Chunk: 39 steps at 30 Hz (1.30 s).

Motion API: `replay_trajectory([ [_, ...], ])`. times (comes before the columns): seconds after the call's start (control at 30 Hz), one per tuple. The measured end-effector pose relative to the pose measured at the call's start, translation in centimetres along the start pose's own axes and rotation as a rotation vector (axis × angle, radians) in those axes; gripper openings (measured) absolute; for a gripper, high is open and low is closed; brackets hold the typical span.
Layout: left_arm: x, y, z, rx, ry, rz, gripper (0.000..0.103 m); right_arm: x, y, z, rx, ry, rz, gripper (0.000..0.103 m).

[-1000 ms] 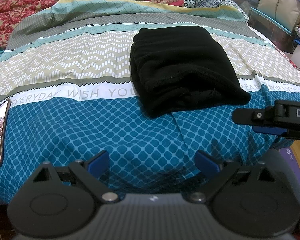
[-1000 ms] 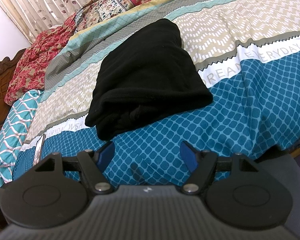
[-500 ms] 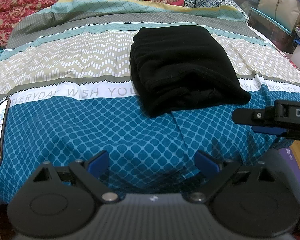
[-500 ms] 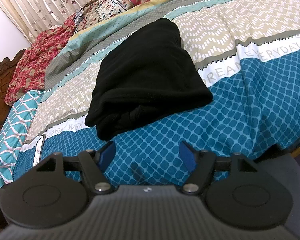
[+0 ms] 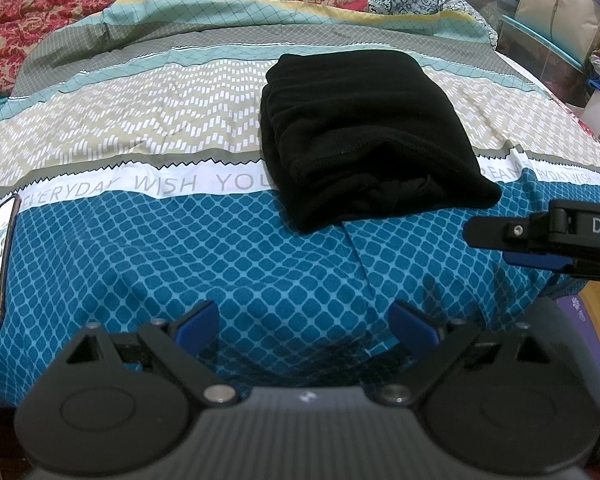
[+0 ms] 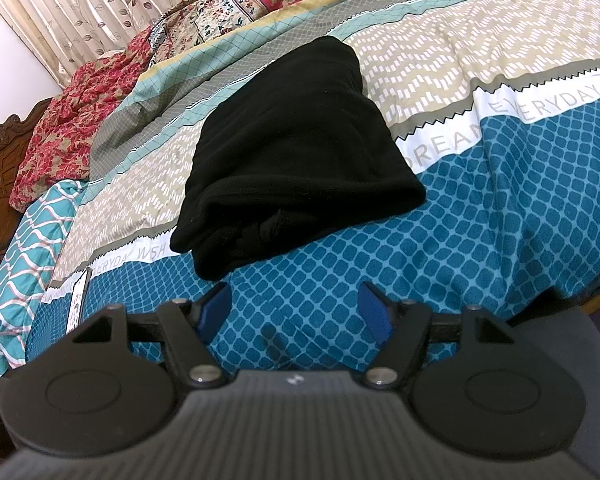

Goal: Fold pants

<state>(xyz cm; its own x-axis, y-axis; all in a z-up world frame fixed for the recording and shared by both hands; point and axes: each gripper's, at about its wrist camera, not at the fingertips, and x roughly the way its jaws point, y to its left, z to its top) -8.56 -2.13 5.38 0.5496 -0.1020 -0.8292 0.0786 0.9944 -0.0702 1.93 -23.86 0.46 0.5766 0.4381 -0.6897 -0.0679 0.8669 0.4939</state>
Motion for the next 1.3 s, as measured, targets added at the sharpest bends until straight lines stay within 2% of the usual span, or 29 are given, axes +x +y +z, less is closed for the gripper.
replay_trajectory([
  [1.3,-0.04,0.03,-0.21,-0.009,0.009,-0.006,0.095,0.03,0.07,0.01,-0.003,-0.001,0.000,0.071],
])
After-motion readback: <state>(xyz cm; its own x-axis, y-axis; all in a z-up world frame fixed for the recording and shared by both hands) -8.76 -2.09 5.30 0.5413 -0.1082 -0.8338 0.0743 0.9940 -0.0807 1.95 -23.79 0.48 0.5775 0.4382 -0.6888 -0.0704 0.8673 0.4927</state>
